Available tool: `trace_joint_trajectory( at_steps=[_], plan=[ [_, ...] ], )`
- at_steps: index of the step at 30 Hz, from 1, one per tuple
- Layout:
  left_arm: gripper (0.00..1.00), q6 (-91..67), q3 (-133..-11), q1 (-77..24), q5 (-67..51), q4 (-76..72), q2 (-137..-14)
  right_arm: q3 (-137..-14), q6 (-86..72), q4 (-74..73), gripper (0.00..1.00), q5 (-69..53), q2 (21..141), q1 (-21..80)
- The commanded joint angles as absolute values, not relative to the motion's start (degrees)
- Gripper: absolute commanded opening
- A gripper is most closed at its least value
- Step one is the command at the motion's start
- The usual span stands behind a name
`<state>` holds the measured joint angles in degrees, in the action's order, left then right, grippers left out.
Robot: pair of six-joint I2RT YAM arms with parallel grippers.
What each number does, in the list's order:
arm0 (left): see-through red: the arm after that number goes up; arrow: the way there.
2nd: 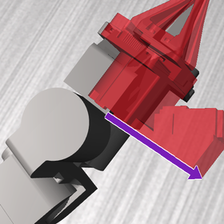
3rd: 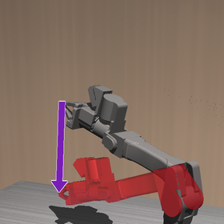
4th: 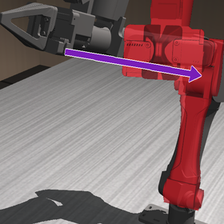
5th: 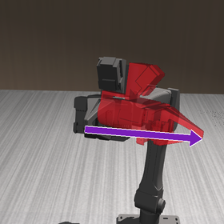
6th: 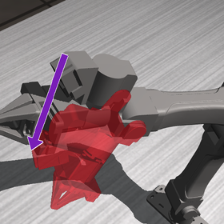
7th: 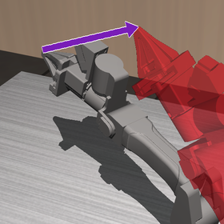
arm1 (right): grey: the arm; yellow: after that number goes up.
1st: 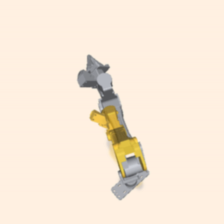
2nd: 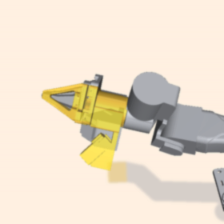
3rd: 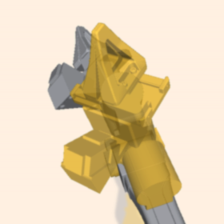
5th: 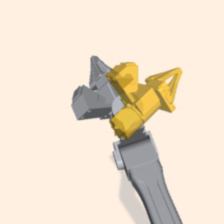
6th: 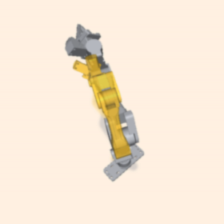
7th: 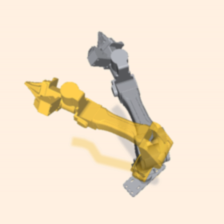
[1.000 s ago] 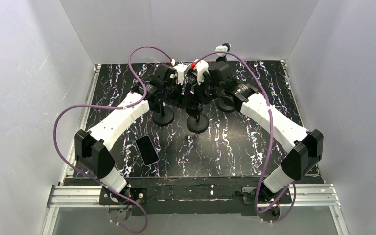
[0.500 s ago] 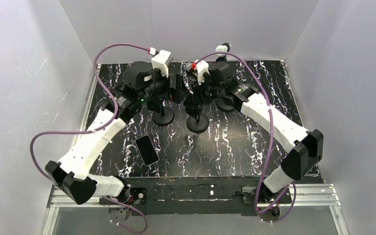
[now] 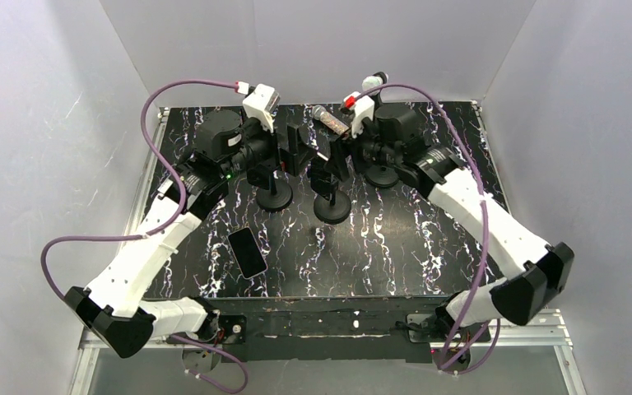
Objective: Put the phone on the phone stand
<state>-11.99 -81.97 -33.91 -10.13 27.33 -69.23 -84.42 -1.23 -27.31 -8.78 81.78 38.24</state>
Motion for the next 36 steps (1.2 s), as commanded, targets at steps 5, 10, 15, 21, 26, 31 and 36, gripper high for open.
trace_joint_trajectory(
  at_steps=[5, 10, 15, 21, 26, 31, 36],
  plan=[
    [0.98, -12.45, -78.98, -33.75, -10.82, 24.08, -64.50, -76.30, -11.18, -17.44, 0.84, -15.40, 69.33, 33.44],
    [0.98, -13.34, -76.02, -33.75, -11.36, 22.20, -61.91, -65.77, -19.14, -11.52, 0.85, -26.62, 63.87, 26.08],
    [0.98, -14.94, -72.50, -33.79, -11.31, 20.49, -58.79, -57.86, -23.79, -12.53, 0.85, -29.77, 60.44, 22.38],
    [0.98, -16.35, -69.02, -33.75, -9.77, 19.58, -55.88, -45.27, -32.93, -8.36, 0.87, -29.83, 55.82, 21.48],
    [0.98, -17.74, -66.49, -33.75, -9.86, 18.50, -54.16, -32.08, -44.35, 3.51, 0.86, -29.12, 54.80, 20.68],
    [0.98, -18.27, -65.52, -33.79, -10.11, 18.49, -53.78, -24.62, -52.97, 13.85, 0.82, -27.18, 59.54, 20.36],
    [0.98, -18.44, -64.79, -33.75, -10.29, 19.08, -53.34, -23.25, -57.45, 20.79, 0.74, -27.15, 67.31, 20.21]
  ],
)
